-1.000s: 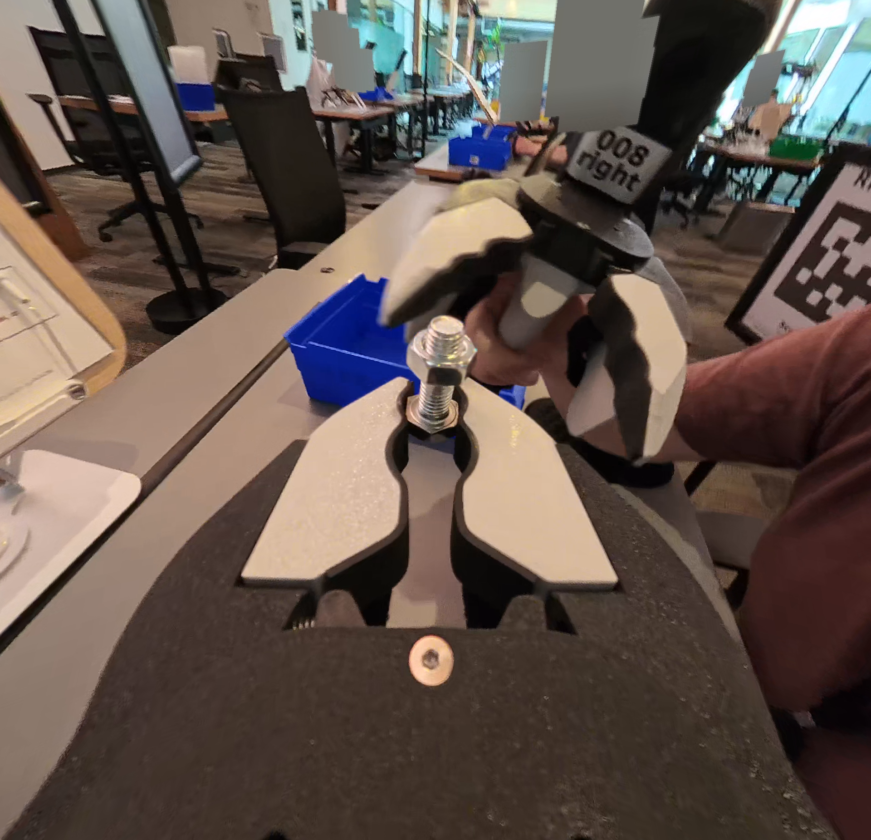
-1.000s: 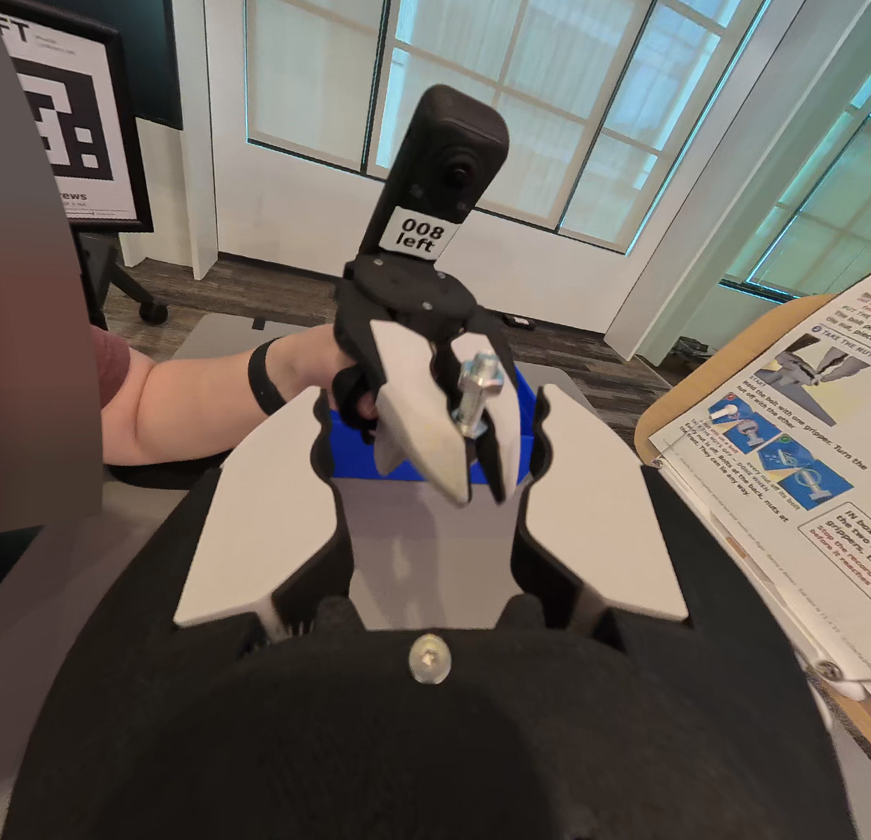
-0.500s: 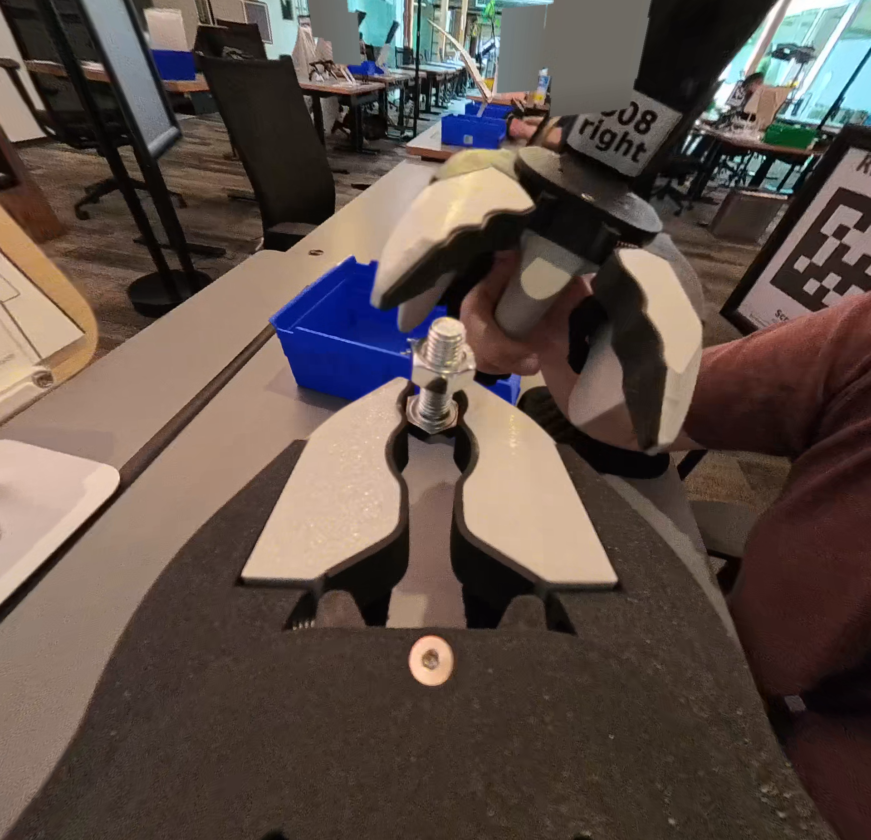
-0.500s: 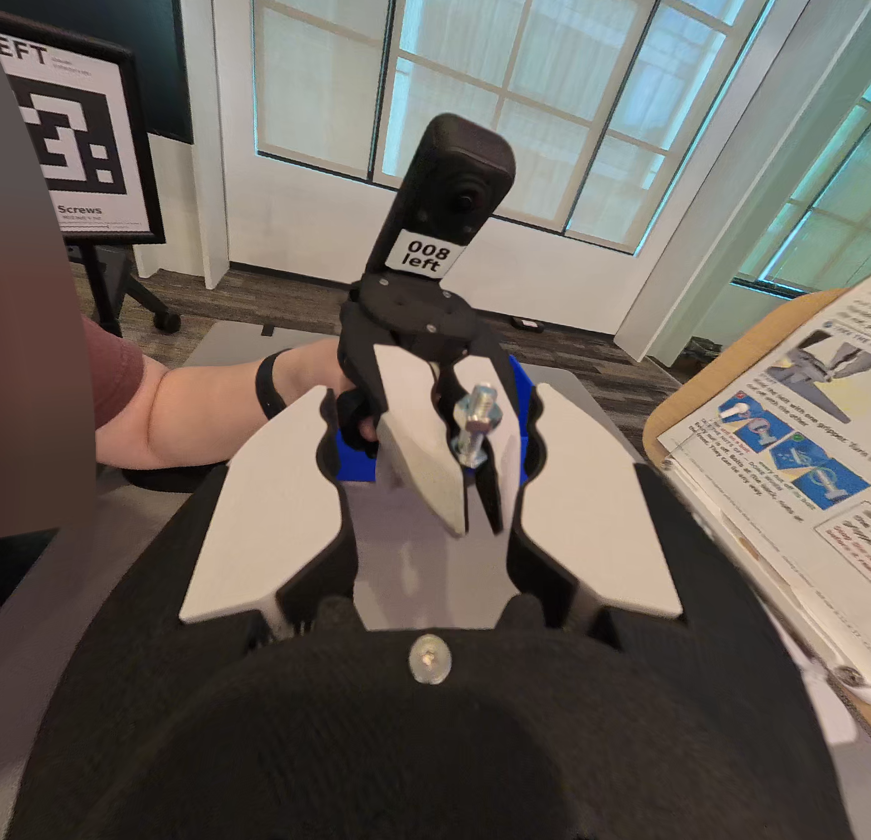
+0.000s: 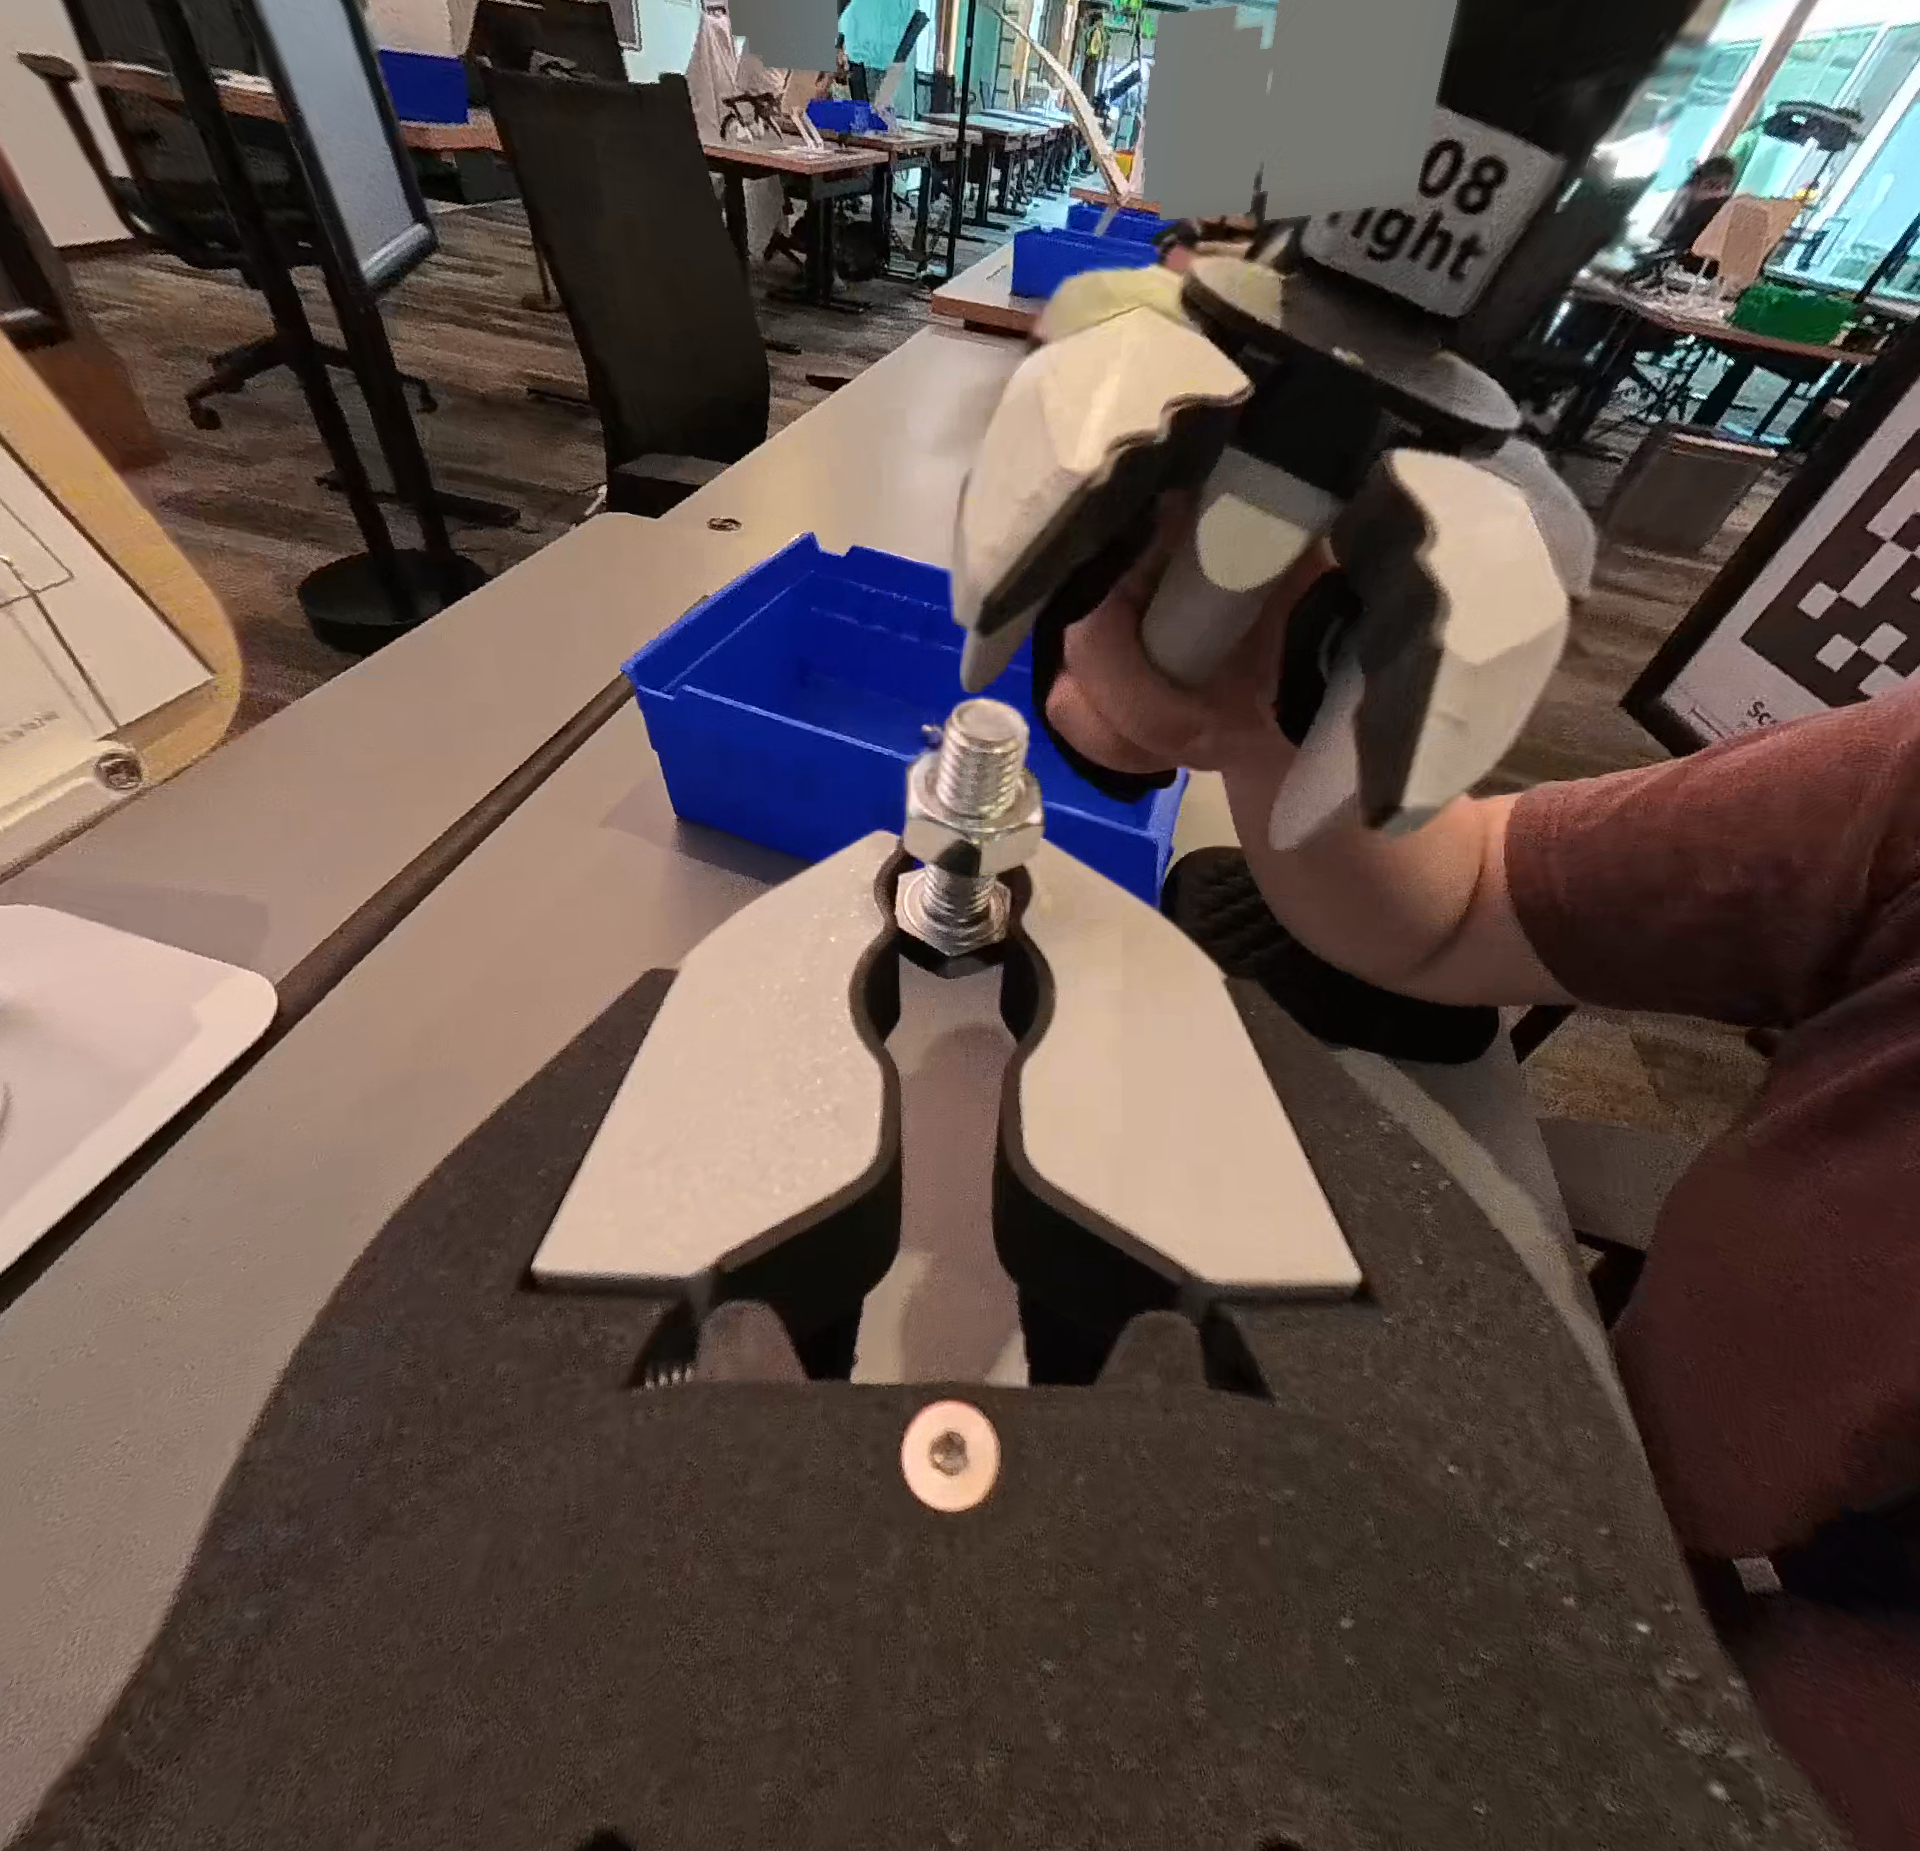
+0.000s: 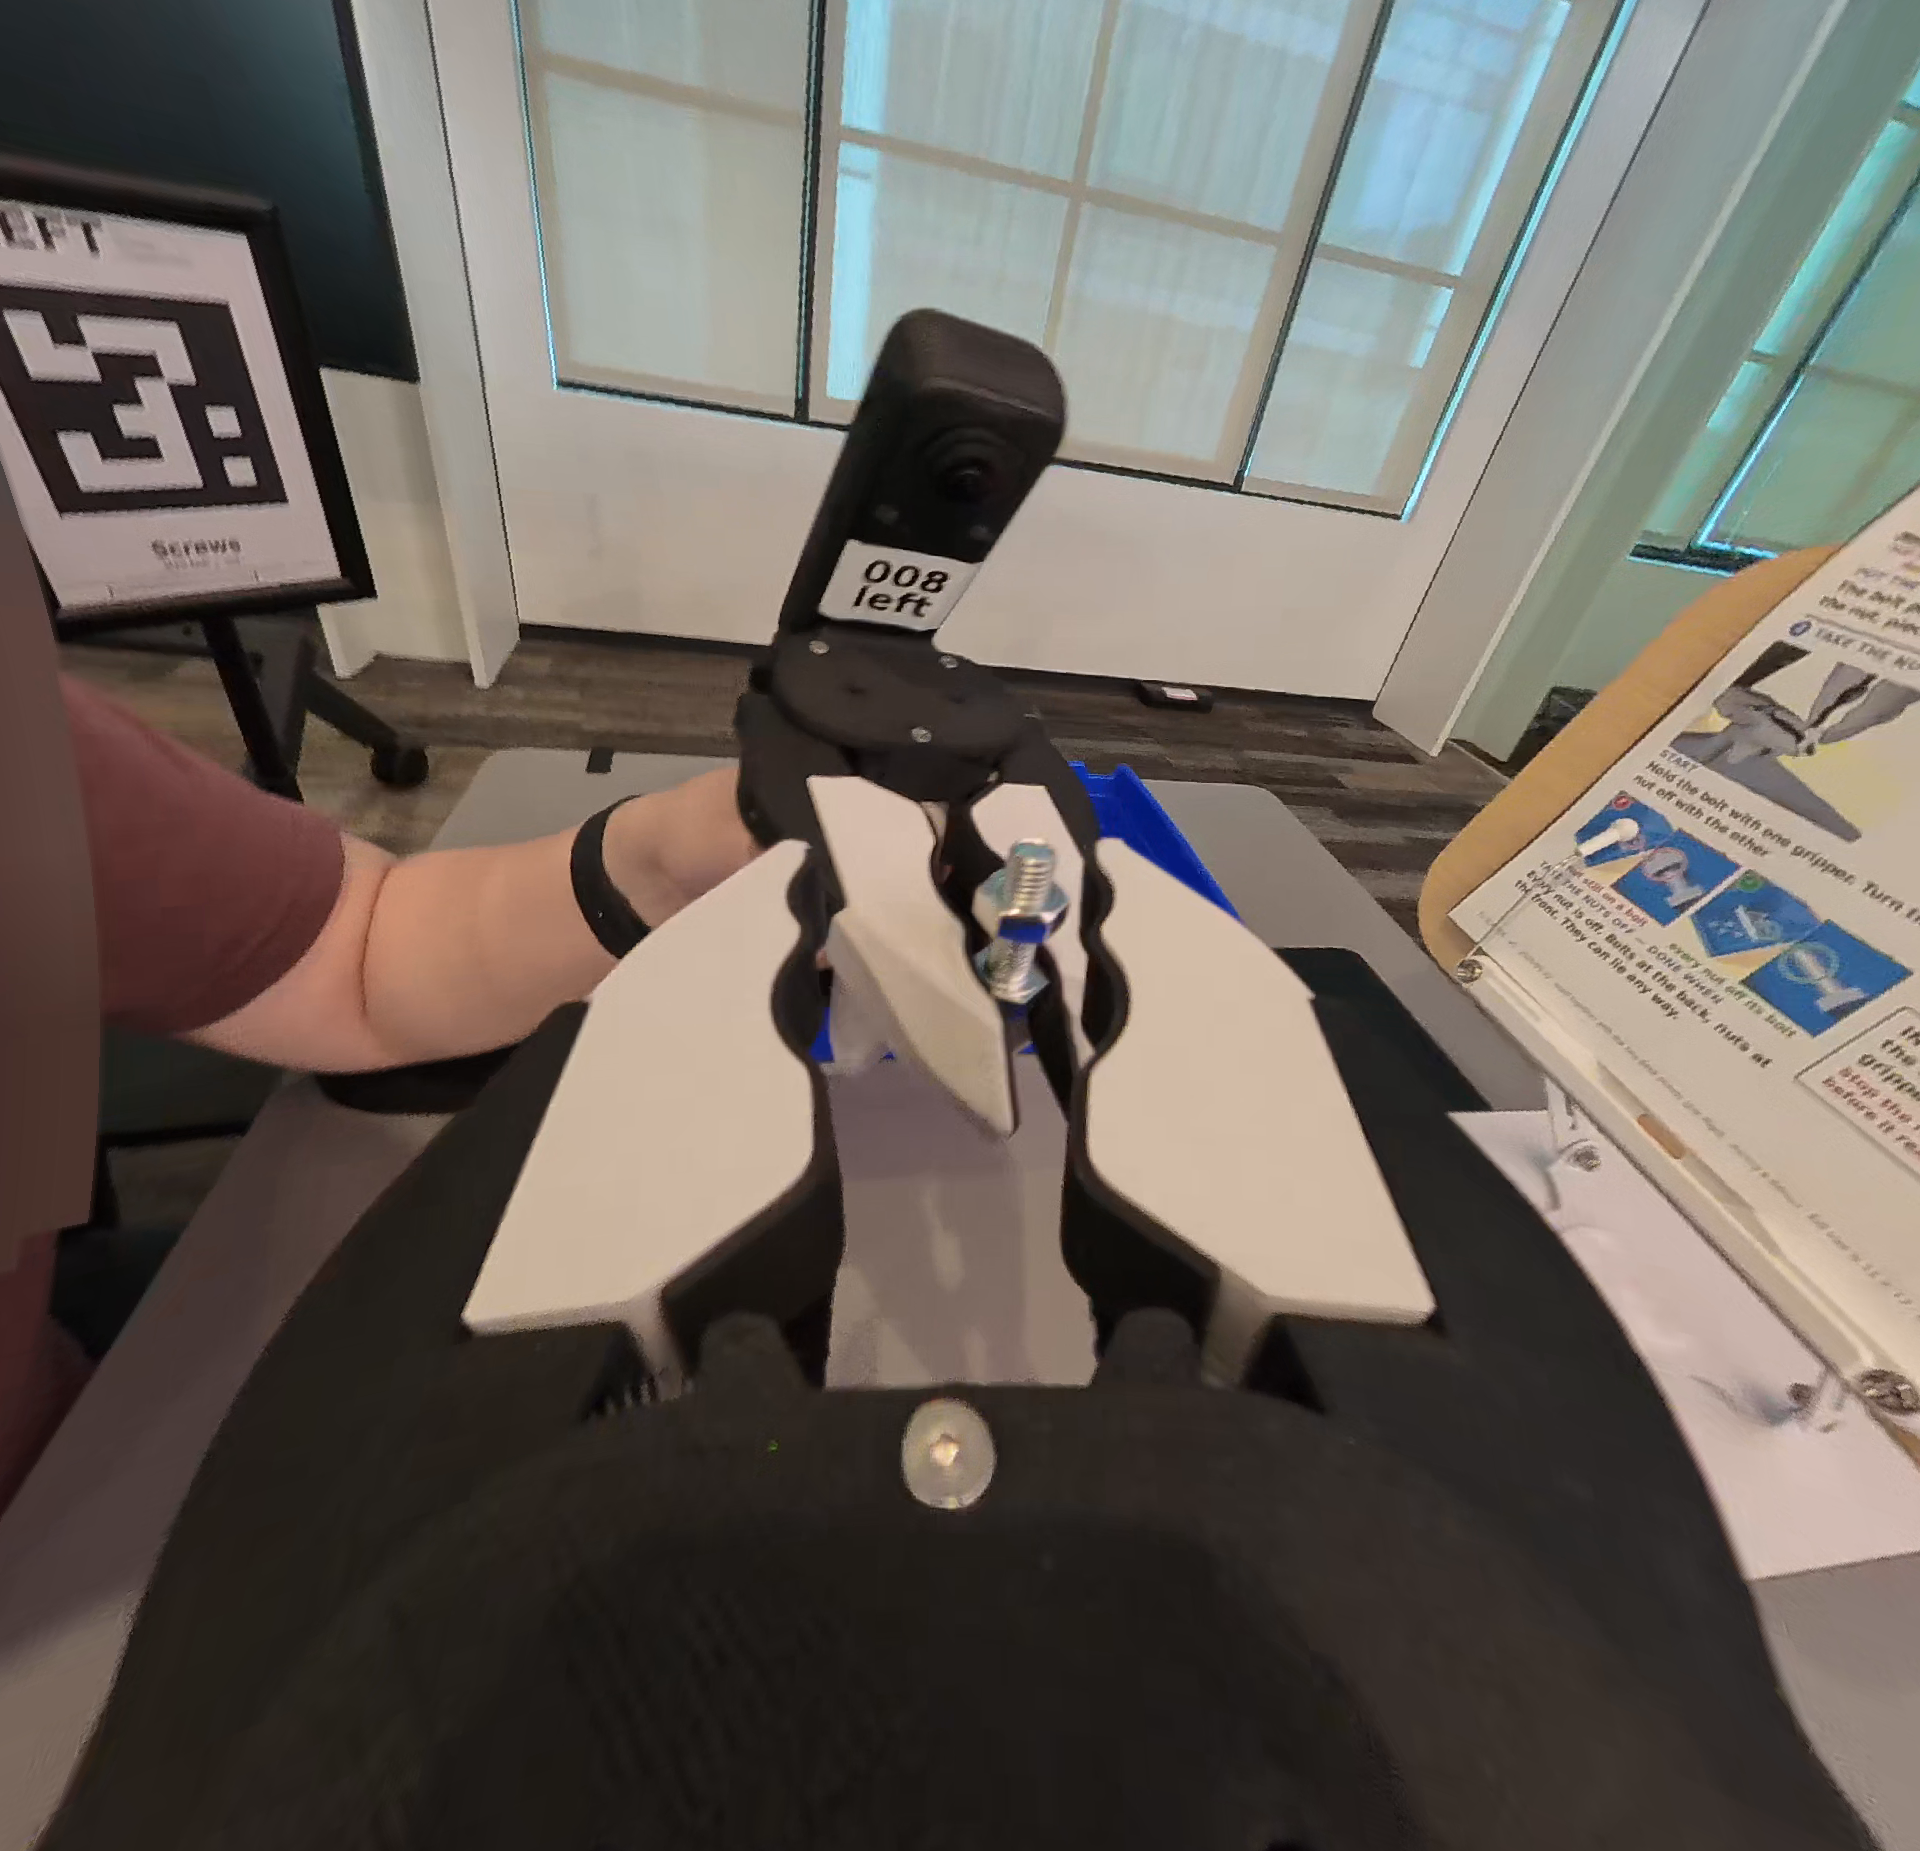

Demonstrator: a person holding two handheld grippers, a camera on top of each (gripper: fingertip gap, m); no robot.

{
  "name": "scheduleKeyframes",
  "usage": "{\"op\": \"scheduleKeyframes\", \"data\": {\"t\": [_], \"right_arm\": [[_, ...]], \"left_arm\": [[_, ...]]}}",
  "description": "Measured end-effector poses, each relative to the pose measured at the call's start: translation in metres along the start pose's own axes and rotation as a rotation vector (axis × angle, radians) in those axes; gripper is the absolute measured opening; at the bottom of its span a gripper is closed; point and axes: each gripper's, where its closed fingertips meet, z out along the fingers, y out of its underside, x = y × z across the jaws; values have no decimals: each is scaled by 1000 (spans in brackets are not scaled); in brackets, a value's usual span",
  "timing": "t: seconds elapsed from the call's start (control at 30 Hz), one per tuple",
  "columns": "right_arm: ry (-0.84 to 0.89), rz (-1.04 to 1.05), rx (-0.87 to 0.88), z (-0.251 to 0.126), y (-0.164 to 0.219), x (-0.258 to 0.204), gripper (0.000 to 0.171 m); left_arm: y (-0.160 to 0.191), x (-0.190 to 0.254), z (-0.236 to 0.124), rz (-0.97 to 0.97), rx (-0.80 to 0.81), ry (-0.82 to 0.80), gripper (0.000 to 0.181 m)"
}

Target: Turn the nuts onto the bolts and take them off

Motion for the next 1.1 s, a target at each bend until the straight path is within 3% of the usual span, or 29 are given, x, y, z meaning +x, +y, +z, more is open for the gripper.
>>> {"op": "scheduleKeyframes", "data": {"t": [0.17, 0.8, 0.93, 1.1], "right_arm": [[10, 110, 23, 1, 4, 11, 25], [-50, 186, 21, 0, 8, 10, 10], [-45, 281, 67, -15, 4, 27, 10], [138, 231, 46, -73, -8, 65, 10]], "left_arm": [[4, 9, 7, 38, -32, 8, 14], [1, 15, 8, 54, -17, 23, 15], [3, 10, 8, 43, -43, -12, 52], [5, 4, 0, 54, -85, -50, 50]]}}
